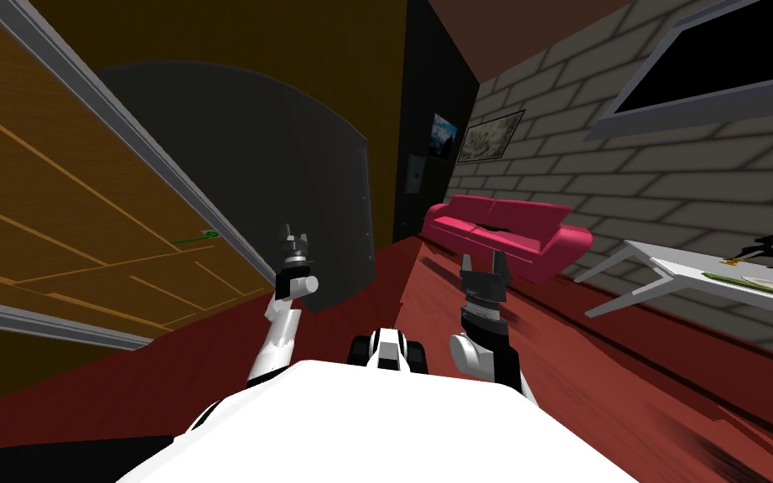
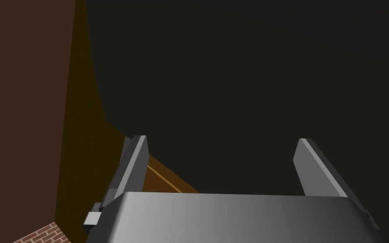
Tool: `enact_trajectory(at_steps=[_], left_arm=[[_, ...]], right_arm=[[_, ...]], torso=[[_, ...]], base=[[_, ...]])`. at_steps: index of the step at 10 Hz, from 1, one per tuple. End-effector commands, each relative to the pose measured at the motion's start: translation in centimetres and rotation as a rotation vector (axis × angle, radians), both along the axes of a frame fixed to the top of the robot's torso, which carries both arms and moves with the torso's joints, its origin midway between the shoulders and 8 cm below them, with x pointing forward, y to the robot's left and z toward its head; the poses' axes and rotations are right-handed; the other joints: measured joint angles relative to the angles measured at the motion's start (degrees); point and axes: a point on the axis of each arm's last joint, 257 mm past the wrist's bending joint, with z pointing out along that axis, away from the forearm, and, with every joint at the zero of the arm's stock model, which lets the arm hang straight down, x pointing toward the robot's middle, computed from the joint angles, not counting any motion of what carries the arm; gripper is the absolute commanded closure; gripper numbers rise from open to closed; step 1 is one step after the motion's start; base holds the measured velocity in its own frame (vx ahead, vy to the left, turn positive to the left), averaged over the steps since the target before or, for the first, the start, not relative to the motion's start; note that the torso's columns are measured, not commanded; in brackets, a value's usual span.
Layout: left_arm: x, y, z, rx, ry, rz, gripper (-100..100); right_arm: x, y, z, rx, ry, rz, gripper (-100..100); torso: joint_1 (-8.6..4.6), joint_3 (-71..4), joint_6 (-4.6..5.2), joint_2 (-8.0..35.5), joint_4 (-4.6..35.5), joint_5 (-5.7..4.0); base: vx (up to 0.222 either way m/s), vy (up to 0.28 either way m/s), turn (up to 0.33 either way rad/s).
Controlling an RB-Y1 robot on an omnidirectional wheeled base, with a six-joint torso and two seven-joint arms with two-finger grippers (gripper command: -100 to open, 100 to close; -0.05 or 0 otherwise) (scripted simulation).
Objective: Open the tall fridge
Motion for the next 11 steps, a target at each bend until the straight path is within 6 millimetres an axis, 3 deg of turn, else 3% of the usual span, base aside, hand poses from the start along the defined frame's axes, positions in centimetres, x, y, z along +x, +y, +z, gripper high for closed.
enact_trajectory(at_steps=[1,11], left_arm=[[1.1,2.4,-0.5,-0.058,0.004,0.027,-100],[5.9,7.8,-3.6,-0.301,0.019,0.064,-100]], right_arm=[[0.0,0.0,0.0,0.000,0.000,0.000,0],[0.0,0.0,0.0,0.000,0.000,0.000,0]], torso=[[0.07,0.02,-0.02,0.04,0.00,0.01],[0.08,0.02,-0.01,0.04,0.00,0.02]], base=[[0.007,-0.109,-0.031],[0.045,-0.093,-0.010]])
